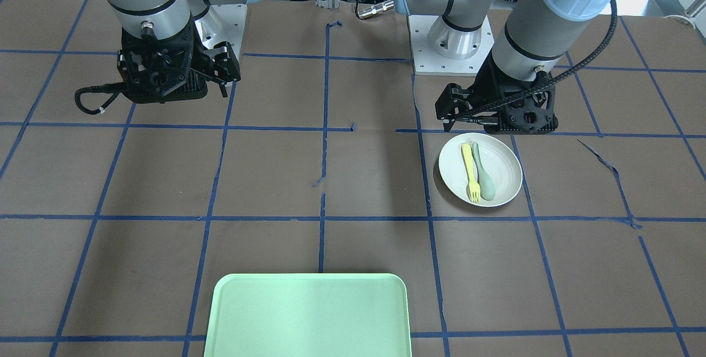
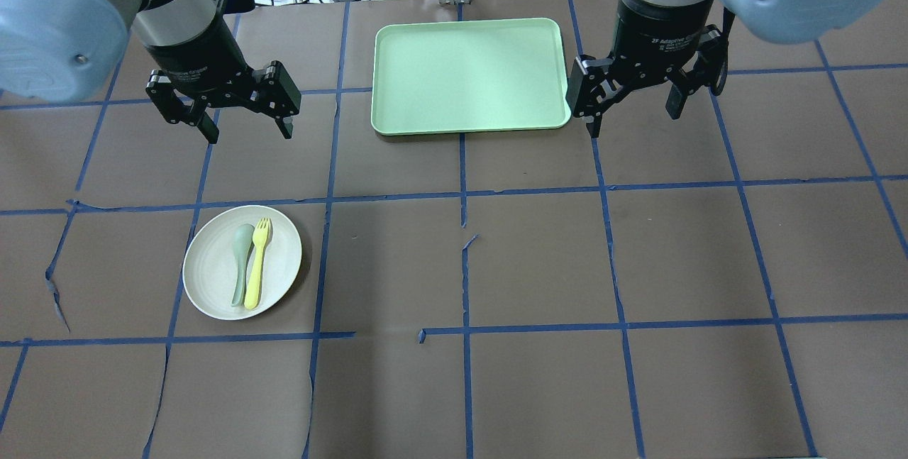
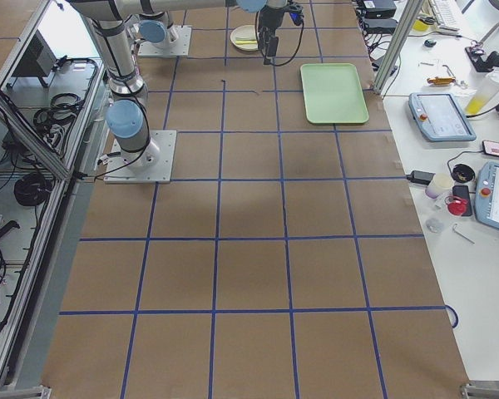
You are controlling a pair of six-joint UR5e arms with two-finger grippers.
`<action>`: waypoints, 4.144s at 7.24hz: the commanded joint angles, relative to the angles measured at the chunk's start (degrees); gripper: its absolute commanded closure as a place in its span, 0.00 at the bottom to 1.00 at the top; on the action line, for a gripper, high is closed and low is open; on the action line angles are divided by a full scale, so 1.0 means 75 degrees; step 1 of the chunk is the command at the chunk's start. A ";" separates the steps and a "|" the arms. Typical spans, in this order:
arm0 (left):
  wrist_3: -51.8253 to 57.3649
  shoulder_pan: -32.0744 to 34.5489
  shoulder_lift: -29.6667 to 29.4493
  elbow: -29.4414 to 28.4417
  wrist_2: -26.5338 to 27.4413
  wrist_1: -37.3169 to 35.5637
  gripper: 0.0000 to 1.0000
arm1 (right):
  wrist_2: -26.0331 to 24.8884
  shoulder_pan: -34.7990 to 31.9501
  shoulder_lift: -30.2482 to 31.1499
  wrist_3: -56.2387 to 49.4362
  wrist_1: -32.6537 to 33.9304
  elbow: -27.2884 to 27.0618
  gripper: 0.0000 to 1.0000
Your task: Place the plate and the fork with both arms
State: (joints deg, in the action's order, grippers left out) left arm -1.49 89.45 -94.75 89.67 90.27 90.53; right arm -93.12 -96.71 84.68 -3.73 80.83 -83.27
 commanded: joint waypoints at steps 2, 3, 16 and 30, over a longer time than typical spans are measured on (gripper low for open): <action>0.0000 0.0003 0.0012 0.0021 0.0034 -0.0012 0.00 | 0.0111 0.0027 -0.0030 -0.0077 0.0120 -0.0031 0.00; 0.0000 0.0003 0.0012 0.0021 0.0011 -0.0012 0.00 | 0.0100 0.0027 -0.0053 -0.0089 0.0121 -0.0042 0.00; -0.0012 -0.0532 0.0035 0.0091 -0.0025 -0.0153 0.00 | 0.0030 0.0098 -0.0158 -0.0464 0.0180 -0.0054 0.00; 0.3223 -0.4087 -0.1229 0.3876 -0.0281 -0.3094 0.07 | 0.0018 0.0098 -0.0370 -0.0382 0.0191 -0.0240 0.00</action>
State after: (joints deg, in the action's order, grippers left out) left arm 22.39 59.02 -102.86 118.48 89.35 67.32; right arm -92.89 -95.98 81.88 -6.69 82.19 -84.15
